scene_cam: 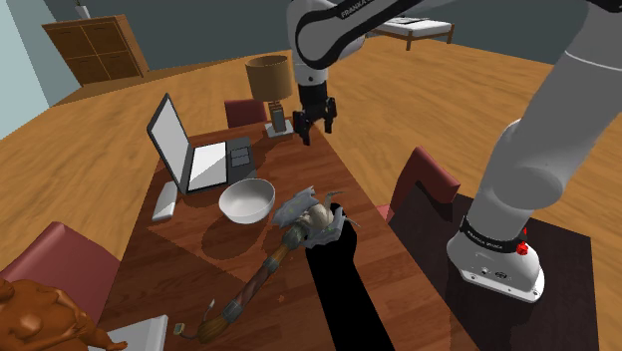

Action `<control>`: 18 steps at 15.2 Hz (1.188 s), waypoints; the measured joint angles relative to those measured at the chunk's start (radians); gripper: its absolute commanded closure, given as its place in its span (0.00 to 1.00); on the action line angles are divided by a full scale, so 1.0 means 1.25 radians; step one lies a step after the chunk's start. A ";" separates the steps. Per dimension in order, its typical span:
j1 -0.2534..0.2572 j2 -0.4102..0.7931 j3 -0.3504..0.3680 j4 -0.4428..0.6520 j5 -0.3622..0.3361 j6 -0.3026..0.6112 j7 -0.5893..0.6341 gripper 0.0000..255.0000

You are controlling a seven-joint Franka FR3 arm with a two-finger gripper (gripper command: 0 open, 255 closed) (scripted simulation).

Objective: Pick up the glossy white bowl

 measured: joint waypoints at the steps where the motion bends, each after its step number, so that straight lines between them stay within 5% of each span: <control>1: 0.003 0.029 0.005 0.018 0.000 0.011 0.007 0.00; 18: 0.068 0.503 0.041 0.412 -0.040 0.096 0.090 0.00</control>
